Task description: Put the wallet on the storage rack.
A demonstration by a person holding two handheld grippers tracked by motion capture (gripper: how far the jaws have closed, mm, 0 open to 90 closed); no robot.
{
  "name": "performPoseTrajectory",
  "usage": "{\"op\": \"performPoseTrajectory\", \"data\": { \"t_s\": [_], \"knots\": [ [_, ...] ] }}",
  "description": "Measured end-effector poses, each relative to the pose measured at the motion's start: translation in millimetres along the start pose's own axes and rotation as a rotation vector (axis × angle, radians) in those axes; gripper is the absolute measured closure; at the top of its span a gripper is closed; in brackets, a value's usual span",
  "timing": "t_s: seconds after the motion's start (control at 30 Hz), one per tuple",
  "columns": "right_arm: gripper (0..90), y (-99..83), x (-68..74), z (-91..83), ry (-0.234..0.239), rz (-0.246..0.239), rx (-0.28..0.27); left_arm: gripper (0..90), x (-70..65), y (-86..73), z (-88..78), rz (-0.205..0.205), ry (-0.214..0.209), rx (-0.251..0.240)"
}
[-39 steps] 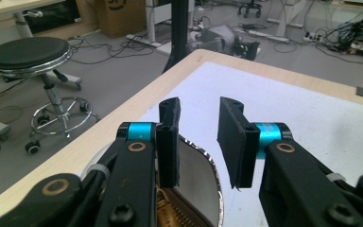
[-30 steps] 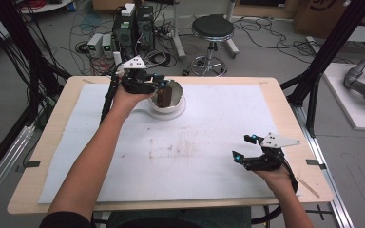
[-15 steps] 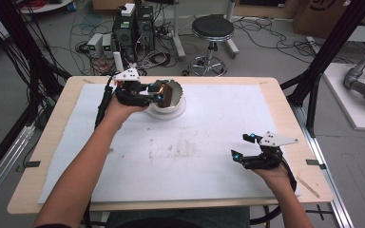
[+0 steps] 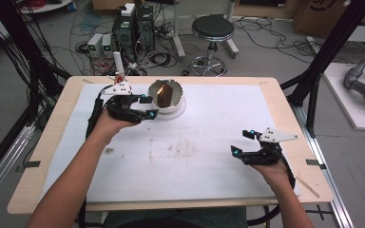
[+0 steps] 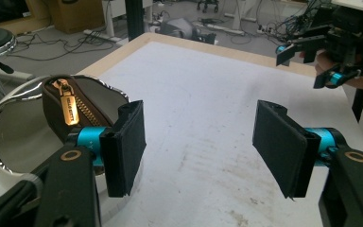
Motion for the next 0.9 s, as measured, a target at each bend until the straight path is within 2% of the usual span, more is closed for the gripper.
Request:
{"op": "performPoseTrajectory", "data": {
  "t_s": [0.33, 0.5, 0.67, 0.8, 0.9],
  "knots": [
    [18.7, 0.5, -4.3, 2.4, -0.006, -0.003, -0.009, 30.3, -11.1, -25.3, -24.6, 0.01, 0.021, -0.015],
    [18.8, 1.5, -5.6, 4.6, -0.004, 0.014, -0.009, 27.8, -11.7, -42.0, -35.5, -0.005, 0.042, -0.013],
    [18.7, 0.7, -5.9, 6.8, -0.004, 0.008, 0.006, 24.1, -11.7, -52.6, -46.0, -0.017, 0.06, -0.037],
    [18.8, 0.2, -6.8, 9.2, -0.006, 0.005, 0.014, 22.9, -12.7, -63.6, -47.9, -0.043, 0.074, -0.036],
    [18.8, -0.2, -6.3, 11.5, 0.0, 0.004, 0.027, 22.1, -13.0, -68.8, -45.9, -0.04, 0.072, -0.013]
  ]
}}
Point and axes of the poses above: each handheld gripper's, and its own axes: z roughly forward along the jaws, y roughly out of its top, x roughly to its left, the point moved 2 cm from there along z, roughly forward along the jaws, and after that the axes turned 8 degrees about -z, right-handed, at the moved point
